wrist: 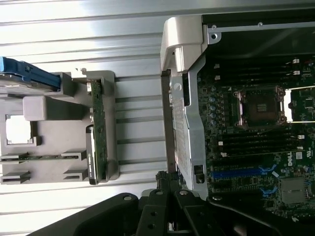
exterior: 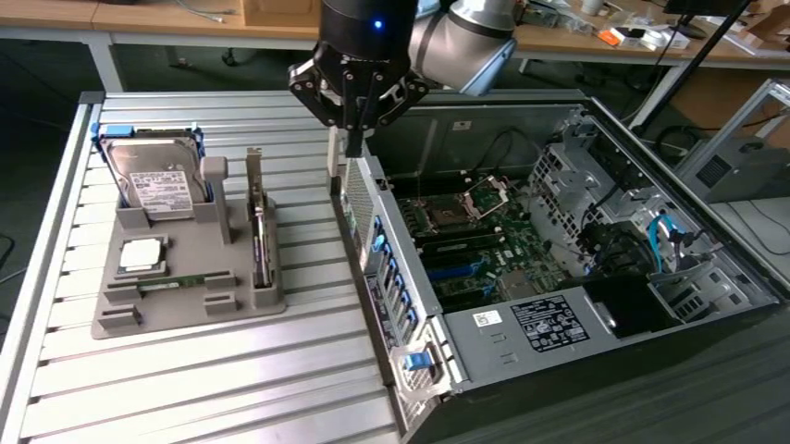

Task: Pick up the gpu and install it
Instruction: 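Reach for the gpu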

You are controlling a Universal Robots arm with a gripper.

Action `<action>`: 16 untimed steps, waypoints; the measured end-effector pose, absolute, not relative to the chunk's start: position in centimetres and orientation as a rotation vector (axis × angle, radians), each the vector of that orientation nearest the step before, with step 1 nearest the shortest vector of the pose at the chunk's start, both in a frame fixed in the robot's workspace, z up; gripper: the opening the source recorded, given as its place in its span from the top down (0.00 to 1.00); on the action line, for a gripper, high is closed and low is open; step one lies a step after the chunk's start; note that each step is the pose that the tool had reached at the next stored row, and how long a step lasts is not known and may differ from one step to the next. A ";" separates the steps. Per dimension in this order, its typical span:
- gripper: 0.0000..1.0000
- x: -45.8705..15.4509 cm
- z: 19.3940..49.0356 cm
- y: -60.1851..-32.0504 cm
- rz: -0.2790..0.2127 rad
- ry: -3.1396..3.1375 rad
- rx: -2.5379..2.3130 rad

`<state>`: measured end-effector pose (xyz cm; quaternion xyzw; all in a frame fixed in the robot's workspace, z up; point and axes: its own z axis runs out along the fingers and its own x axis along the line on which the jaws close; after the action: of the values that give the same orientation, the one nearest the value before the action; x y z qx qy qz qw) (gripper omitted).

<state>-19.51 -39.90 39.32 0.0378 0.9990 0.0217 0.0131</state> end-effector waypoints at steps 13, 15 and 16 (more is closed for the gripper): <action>0.89 -20.9 39.3 -39.9 0.068 3.112 0.118; 0.89 -21.1 39.3 -39.9 0.068 3.112 0.118; 0.89 -21.2 39.3 -39.9 0.068 3.112 0.118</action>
<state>-21.20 -39.89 39.32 0.0379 0.9990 0.0217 0.0131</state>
